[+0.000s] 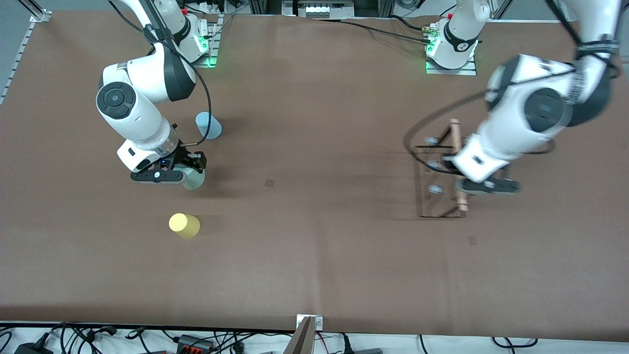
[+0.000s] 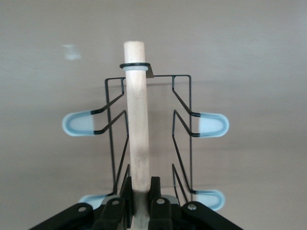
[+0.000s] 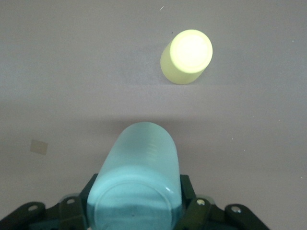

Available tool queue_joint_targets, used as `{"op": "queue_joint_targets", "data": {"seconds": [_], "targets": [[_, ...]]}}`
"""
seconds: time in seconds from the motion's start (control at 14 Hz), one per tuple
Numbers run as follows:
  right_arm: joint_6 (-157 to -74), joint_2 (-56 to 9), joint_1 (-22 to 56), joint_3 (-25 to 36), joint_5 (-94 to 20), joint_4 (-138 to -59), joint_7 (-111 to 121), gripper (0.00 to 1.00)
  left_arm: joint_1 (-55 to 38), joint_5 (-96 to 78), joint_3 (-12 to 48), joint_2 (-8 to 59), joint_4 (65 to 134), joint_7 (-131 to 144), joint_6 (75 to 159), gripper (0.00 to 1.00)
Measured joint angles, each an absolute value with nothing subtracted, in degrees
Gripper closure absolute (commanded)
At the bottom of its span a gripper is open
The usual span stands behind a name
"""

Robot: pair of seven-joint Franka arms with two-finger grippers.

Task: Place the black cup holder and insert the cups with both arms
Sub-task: 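Carry the holder to the table middle and lower it with the left gripper, then open the left gripper and withdraw while the right gripper carries the teal cup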

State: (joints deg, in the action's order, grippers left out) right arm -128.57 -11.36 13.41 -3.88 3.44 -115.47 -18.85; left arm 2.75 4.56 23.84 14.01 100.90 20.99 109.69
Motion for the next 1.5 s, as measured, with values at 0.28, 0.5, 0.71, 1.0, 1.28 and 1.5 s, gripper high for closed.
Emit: {"op": "queue_joint_targets", "data": {"seconds": [0.28, 0.5, 0.71, 1.0, 1.28, 1.5], "targets": [[-128.3, -11.2, 14.3, -3.9, 3.4, -115.5, -19.2, 0.75, -3.2, 4.6, 28.3, 16.7, 100.1, 30.3, 112.9, 0.99], [-128.2, -11.2, 14.5, -3.9, 3.4, -115.5, -19.3, 0.75, -8.6, 6.4, 28.4, 20.6, 98.1, 37.2, 114.8, 0.99], [-128.2, -11.1, 14.5, -3.9, 3.4, -115.5, -19.3, 0.75, -12.5, 11.4, 28.4, 24.6, 95.8, 44.1, 115.1, 0.99], [-127.7, -10.9, 14.5, -3.9, 3.3, -114.8, -19.6, 0.75, -16.6, 13.0, 28.4, 27.9, 95.2, 50.1, 119.8, 0.99], [-126.2, -10.9, 14.6, -4.1, 2.0, -114.6, -22.1, 0.75, -17.5, 13.4, 28.4, 30.1, 95.1, 51.2, 122.9, 0.01], [-122.9, -10.9, 14.9, -4.7, 0.2, -113.1, -22.5, 0.75, -17.4, 14.2, 28.4, 30.5, 94.5, 51.2, 123.2, 0.00]]}}
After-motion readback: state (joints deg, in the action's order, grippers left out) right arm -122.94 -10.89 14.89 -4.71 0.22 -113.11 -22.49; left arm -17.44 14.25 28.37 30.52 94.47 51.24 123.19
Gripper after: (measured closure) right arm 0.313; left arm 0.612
